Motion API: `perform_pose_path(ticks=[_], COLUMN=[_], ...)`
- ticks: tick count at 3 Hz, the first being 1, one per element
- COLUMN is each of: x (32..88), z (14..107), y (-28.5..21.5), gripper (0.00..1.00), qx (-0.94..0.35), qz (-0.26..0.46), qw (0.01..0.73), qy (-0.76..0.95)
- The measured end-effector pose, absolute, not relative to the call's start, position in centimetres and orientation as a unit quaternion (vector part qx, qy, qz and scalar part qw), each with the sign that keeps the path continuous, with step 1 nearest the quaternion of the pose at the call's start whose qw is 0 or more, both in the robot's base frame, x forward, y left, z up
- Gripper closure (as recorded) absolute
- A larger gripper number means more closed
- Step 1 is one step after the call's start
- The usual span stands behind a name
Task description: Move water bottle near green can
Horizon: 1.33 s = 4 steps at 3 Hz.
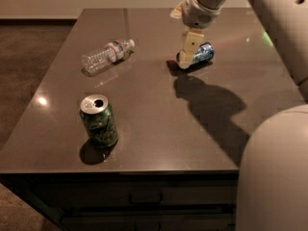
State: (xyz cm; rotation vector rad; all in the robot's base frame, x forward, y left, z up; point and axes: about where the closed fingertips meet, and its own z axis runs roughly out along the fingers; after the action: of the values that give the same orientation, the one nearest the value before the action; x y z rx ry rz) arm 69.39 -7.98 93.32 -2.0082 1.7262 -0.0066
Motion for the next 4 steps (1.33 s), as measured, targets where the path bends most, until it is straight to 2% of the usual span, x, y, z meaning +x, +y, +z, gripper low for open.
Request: perform_pose_path(ticks=[2,4], x=[71.1,71.9], z=[93.1,92.5], y=[-3.4,-2.5], gripper=[0.00,0.00], qx=[-0.778,-0.787], qz=[-0.004,-0.005], qw=[0.245,0.233], qy=[0.578,0.571])
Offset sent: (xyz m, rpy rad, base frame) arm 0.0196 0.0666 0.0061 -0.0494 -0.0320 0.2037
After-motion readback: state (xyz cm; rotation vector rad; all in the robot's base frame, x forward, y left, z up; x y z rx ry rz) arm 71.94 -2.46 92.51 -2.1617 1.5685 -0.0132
